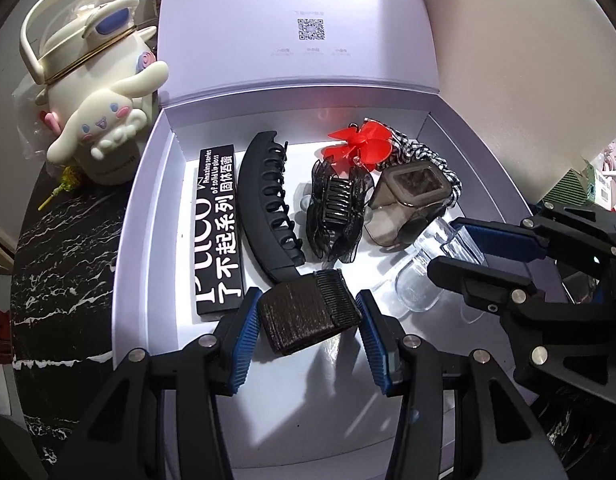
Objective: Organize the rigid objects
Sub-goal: 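Lower the clear clip into the box and open the right tool while the left tool releases the hair tie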
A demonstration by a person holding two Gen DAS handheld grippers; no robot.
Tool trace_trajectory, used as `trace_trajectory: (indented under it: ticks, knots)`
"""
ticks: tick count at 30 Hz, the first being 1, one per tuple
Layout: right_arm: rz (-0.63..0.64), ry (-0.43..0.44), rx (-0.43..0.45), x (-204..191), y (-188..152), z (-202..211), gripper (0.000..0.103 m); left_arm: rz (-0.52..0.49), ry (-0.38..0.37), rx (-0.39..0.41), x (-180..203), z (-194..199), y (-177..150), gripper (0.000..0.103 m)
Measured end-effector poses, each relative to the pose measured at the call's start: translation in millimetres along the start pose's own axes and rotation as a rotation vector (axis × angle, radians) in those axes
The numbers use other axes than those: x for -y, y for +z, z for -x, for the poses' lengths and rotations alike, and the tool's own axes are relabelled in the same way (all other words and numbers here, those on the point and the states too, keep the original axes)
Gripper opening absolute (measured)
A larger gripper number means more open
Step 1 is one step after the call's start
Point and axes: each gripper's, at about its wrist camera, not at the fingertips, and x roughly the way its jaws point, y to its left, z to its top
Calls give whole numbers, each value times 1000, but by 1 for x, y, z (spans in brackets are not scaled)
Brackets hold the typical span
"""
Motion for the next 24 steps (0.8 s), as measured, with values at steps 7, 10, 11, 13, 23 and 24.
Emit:
trace_trajectory:
  ticks: [7, 10, 11, 13, 23, 24]
  knots:
    - [23, -27, -18, -2, -1, -4, 26, 6, 10, -7, -4, -5, 0, 47]
    - [26, -42, -17, -4, -1, -5, 26, 6, 17, -11, -2, -6, 1, 47]
    - [25, -42, -19, -4, -1, -5, 26, 7, 20, -11, -2, -6, 1, 47]
    - [20, -46, -20, -4, -1, -4, 26, 9, 27, -10, -1, -7, 1, 47]
    - [13, -94, 16, 0, -2, 12, 49, 21, 41, 25, 0, 1, -4, 47]
    - [7, -95, 17, 1, -2, 14, 50, 20, 45, 34, 0, 4, -4, 47]
